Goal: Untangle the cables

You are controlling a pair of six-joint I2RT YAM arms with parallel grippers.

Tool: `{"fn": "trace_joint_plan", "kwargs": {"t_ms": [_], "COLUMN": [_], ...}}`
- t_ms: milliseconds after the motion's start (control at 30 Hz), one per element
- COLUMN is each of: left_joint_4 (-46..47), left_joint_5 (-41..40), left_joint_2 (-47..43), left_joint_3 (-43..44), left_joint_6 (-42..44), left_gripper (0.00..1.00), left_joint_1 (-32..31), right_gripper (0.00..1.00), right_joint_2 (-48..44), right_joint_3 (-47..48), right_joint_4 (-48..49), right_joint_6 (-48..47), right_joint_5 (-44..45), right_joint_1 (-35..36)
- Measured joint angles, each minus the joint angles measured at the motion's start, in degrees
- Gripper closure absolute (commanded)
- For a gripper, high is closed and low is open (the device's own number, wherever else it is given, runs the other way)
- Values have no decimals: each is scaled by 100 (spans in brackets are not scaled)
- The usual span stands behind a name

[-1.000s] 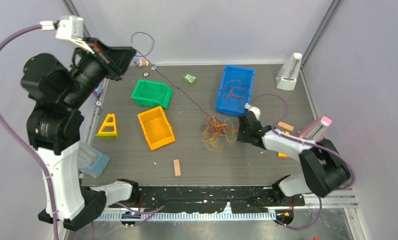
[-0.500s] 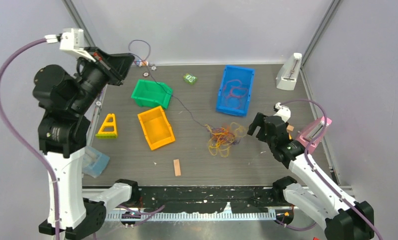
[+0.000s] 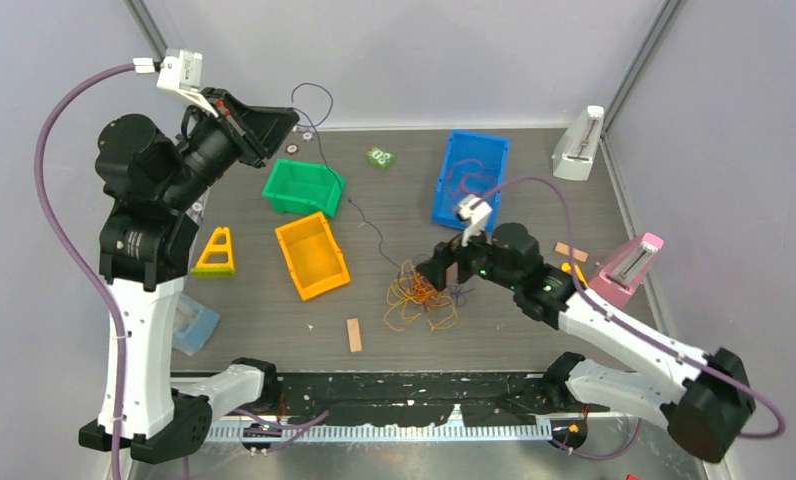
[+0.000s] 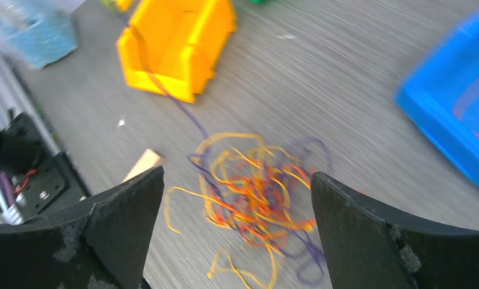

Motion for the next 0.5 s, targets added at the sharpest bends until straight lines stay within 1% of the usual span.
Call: {"fn": "trace_joint_plan", "kwargs": {"t_ms": [133,233,300,367,400,433,467,500], "left_joint_4": [11,13,11,-15,-28,-55,-55,-57], "left_joint_5": [-52,-101,-146,-223,-264,-332,-400,-483], "left_joint_2": [-9,-17,-17,9,33,68,96,109], "left_joint_3": [192,341,439,608,706,857,992,1110], "left_joint_6": [2,2,4,11,20,31,46,59], "left_gripper": [100,100,100,100,100,100,100,100], "left_joint_1": [0,0,0,0,2,7,15,37], "right_gripper": [1,1,6,16,19,26,30,38], "right_joint_2": [1045,1810,2334,2817,3021,3150,3285,3342], "right_joint_3": [704,1117,1360,1467,1453,1403,1279,1152], "right_joint_4": [573,907,1088,1296,1375,1451,1556,1593], "right_joint_6": [-446,-573,-553,-435,-334,-216,-44,85], "right_joint_5": [-72,4,61,79,94,122,195,254], "right_joint_1": [728,927,968,970,970,970,973,970]}}
